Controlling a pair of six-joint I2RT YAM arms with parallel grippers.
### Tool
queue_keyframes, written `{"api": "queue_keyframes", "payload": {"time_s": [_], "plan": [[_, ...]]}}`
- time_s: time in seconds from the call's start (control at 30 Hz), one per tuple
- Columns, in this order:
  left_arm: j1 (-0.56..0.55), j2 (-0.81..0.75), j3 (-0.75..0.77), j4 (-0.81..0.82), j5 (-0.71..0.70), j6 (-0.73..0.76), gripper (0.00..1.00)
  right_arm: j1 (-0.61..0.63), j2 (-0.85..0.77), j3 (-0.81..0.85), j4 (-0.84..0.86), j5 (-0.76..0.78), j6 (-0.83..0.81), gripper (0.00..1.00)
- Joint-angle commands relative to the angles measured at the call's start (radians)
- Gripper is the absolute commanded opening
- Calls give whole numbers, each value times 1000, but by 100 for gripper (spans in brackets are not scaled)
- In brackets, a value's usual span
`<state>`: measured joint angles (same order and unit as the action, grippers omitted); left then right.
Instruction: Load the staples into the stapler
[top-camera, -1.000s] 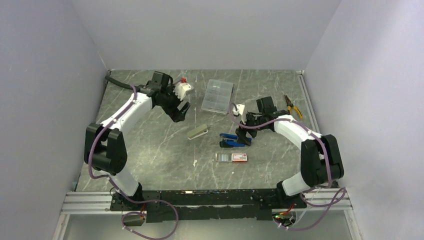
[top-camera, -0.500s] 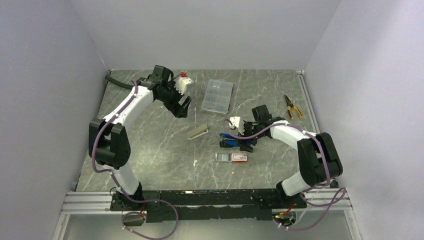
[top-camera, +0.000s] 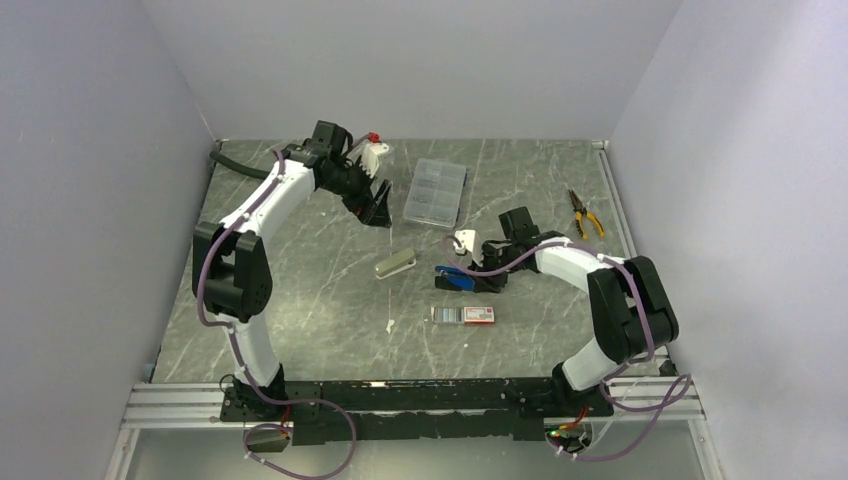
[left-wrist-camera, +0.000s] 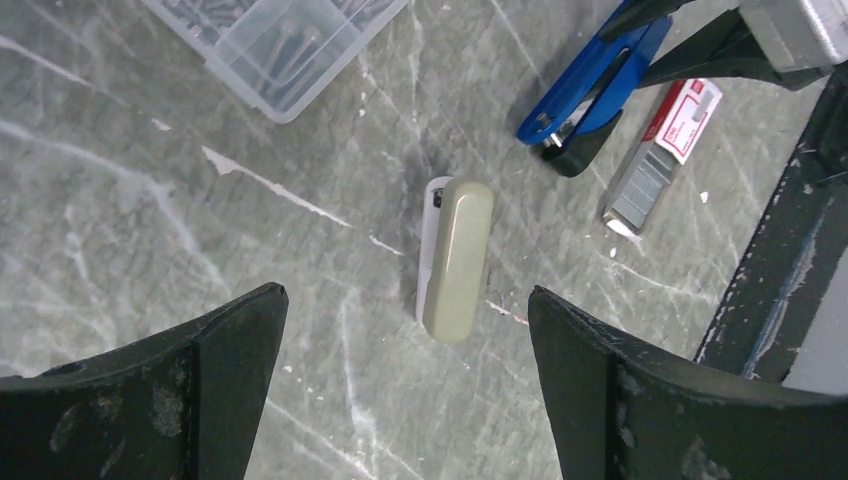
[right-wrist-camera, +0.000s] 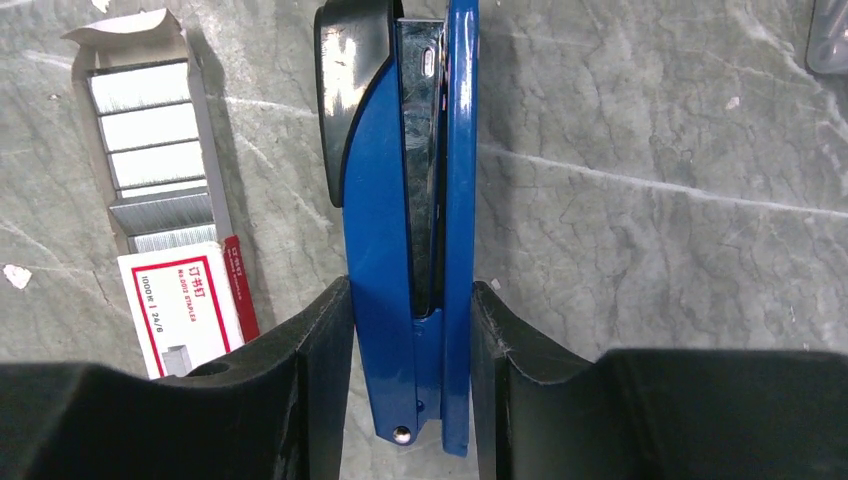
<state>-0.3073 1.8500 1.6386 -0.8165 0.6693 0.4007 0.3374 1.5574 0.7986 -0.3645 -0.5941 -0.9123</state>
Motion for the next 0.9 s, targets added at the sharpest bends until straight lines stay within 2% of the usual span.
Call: {"api": "queue_keyframes", "payload": {"time_s": [0.0,0.07,0.23,0.43,0.6,0.7,0.77,0.8,0.83,0.87], "plan": [[-1,29,46,-1,144,-21,95,-12,33,73,-48,-100,-12,16],[-2,30,25,28,183,-5,95,-31,53,121,-116,-160,-13,8],[-37,-48,-96,150,267,98,95,-70,106,255,-288,-325,6,3],[-171,-205,-262,234,194,371,95,-85,180,369,-479,-490,44,1],[-226,-264,-332,254,168,565,95,-87,244,449,-635,-643,34,1],[-261,-278,-346,199,146,709,95,-86,296,507,-788,-733,-50,1],[-289,-277,-350,172,108,751,95,-87,346,550,-933,-791,-173,1],[-301,-281,-361,169,93,768,95,-87,373,572,-1060,-813,-251,1],[-312,-290,-378,181,82,783,95,-87,398,593,-1125,-828,-321,1],[-320,-302,-398,202,76,785,95,-87,410,597,-1132,-829,-321,1]]}}
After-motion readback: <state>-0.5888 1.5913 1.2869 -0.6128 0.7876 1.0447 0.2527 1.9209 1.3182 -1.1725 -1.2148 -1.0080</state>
